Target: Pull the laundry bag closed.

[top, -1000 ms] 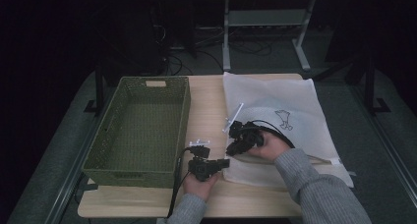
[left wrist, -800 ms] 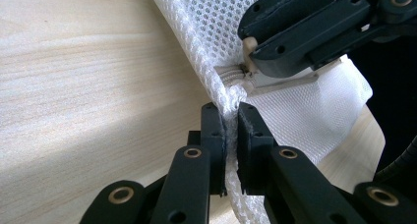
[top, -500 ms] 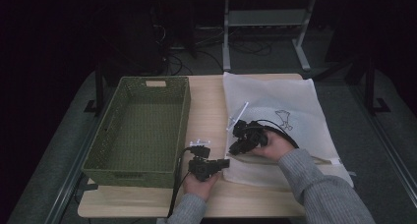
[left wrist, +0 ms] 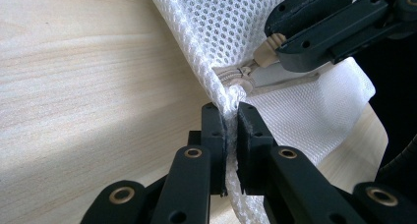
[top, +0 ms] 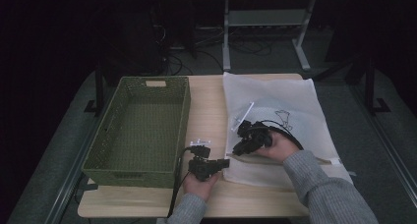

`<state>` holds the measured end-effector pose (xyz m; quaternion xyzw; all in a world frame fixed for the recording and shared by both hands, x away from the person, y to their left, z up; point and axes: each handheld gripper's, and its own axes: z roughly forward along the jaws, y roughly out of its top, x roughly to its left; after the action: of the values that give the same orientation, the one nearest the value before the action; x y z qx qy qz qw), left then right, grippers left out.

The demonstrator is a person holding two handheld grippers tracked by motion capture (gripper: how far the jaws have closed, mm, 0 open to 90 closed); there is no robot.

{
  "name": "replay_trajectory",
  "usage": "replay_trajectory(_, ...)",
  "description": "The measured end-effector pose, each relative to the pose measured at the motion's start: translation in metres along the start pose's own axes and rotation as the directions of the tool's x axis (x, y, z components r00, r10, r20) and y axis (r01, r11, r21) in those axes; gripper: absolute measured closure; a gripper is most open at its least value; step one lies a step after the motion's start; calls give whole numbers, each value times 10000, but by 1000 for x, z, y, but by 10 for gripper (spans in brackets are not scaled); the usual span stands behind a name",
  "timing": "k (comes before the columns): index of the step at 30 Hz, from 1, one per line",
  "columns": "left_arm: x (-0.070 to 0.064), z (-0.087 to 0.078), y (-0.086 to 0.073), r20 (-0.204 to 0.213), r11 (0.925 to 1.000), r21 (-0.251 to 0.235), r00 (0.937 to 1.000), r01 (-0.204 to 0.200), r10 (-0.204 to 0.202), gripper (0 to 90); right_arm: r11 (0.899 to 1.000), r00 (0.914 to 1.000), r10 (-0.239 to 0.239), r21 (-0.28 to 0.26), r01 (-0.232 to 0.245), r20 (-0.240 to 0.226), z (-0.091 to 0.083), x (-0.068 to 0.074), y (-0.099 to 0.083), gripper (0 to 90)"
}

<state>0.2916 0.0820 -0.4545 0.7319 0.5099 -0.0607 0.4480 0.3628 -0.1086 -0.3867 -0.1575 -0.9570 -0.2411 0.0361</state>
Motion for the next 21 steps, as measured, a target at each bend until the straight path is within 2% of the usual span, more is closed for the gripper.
replay_trajectory(11,-1,1,-1,-13,10000,11,10000,37,-37,839,9999,9999,164,-51,-164,1,5,-1,-5,788)
replay_trajectory(21,-1,1,-1,-7,10000,29,10000,-8,8,839,10000,10000,1,61,-1,-80,12,0,-3,793)
